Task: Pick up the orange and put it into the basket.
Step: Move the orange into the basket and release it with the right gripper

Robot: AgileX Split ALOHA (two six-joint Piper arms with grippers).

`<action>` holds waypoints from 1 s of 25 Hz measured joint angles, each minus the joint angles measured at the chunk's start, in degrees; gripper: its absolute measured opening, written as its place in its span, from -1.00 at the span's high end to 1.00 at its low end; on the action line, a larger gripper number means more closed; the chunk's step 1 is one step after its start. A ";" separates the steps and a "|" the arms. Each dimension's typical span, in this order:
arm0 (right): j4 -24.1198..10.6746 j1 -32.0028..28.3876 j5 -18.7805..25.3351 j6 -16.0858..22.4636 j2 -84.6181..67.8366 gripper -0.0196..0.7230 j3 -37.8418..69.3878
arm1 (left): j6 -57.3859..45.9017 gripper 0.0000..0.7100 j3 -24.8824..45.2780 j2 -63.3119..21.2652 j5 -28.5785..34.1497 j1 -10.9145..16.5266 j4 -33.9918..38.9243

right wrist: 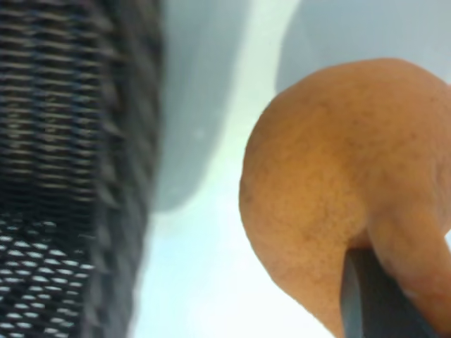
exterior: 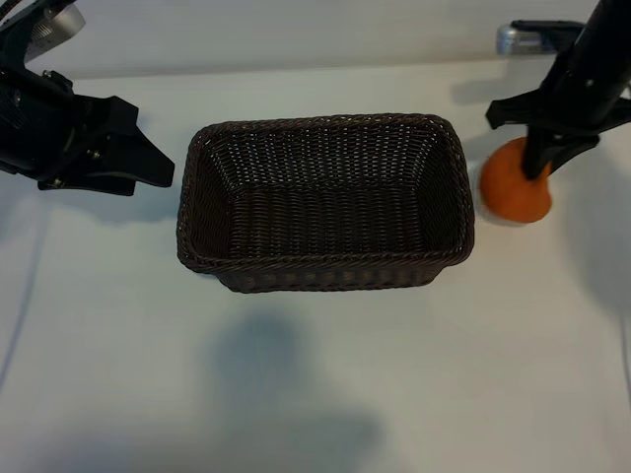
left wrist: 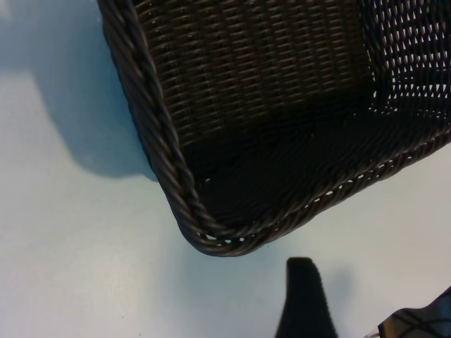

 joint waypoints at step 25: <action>9.26 -1.06 0.07 -2.00 -12.53 0.72 -0.57 | 0.00 -0.48 0.00 0.00 0.00 0.00 -0.34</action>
